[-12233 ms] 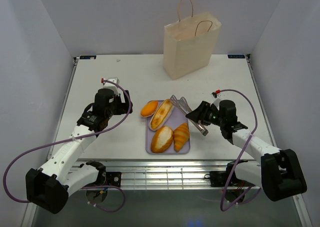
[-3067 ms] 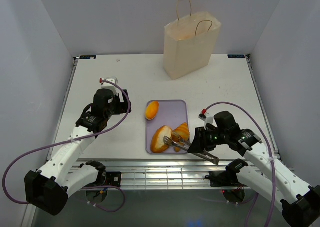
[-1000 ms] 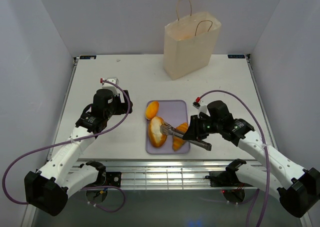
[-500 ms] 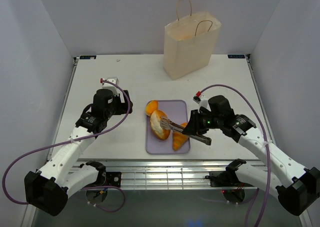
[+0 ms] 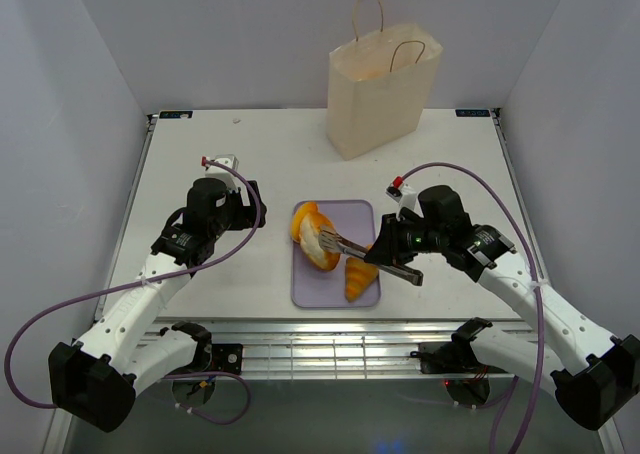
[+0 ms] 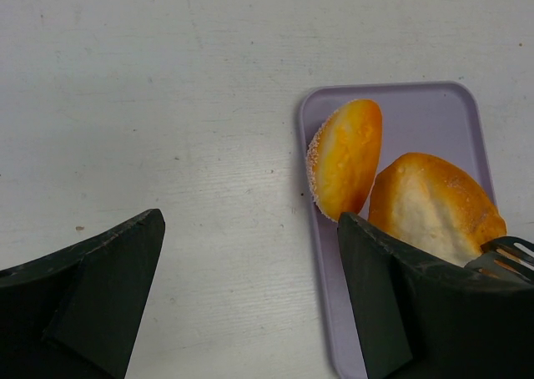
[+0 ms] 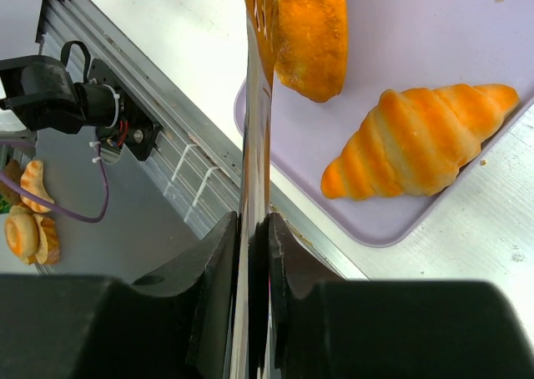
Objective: Place the fake bread into the paper bag
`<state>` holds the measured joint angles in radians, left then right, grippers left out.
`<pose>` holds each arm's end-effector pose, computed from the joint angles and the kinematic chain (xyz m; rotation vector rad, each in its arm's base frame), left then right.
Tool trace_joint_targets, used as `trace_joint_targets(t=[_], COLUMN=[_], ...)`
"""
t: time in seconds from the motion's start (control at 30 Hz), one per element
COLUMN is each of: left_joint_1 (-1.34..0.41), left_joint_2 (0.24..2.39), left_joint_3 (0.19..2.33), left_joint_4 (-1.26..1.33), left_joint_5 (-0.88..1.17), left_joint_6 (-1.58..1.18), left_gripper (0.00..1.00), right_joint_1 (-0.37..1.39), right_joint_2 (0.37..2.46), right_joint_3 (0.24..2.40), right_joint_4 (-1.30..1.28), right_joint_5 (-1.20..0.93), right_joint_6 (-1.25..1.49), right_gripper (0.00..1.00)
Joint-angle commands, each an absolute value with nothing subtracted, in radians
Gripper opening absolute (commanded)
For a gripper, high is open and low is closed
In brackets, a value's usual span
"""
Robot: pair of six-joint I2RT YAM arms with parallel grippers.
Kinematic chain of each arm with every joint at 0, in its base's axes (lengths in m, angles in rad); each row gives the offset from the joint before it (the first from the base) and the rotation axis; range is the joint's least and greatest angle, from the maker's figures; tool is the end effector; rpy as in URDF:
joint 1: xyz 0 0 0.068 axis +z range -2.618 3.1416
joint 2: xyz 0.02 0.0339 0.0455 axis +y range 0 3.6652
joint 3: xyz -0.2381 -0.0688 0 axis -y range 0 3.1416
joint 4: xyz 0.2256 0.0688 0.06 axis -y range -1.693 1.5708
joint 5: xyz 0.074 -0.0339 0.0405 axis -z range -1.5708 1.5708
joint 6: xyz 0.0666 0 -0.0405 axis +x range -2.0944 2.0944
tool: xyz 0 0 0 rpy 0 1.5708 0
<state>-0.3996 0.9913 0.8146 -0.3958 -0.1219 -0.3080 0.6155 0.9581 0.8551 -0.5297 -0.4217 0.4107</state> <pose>0.2243 -0.0859 0.2562 0.0270 2.1517 -0.2831 0.1658 0.1506 0.2651 -0.4881 2.2850 1.0110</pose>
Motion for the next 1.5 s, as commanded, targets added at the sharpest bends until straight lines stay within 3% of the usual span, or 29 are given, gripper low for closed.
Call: trace_joint_targets(t=[0.0,0.33,0.7,1.47], left_joint_1=[-0.407,-0.407,-0.408,-0.408], left_joint_2=[0.985,0.985,0.982,0.988], left_joint_3=[0.848,0.847,0.847,0.847], left_joint_4=[-0.391,-0.391,-0.391,-0.388], left_joint_5=[-0.11,-0.114,-0.112,-0.103], left_joint_6=[-0.31,-0.31,-0.311,-0.311], left_gripper=[0.95,0.95,0.95,0.95], right_joint_1=[0.612,0.606,0.557,0.173], right_joint_2=[0.95,0.963,1.103,1.59], right_joint_3=[0.91,1.0,1.294,1.996], right_joint_4=[-0.5,-0.503,-0.497,-0.348], right_joint_5=[-0.44,-0.402,-0.357,-0.532], right_joint_6=[0.393,0.39,0.354,0.431], right_gripper=[0.08,0.08,0.08,0.08])
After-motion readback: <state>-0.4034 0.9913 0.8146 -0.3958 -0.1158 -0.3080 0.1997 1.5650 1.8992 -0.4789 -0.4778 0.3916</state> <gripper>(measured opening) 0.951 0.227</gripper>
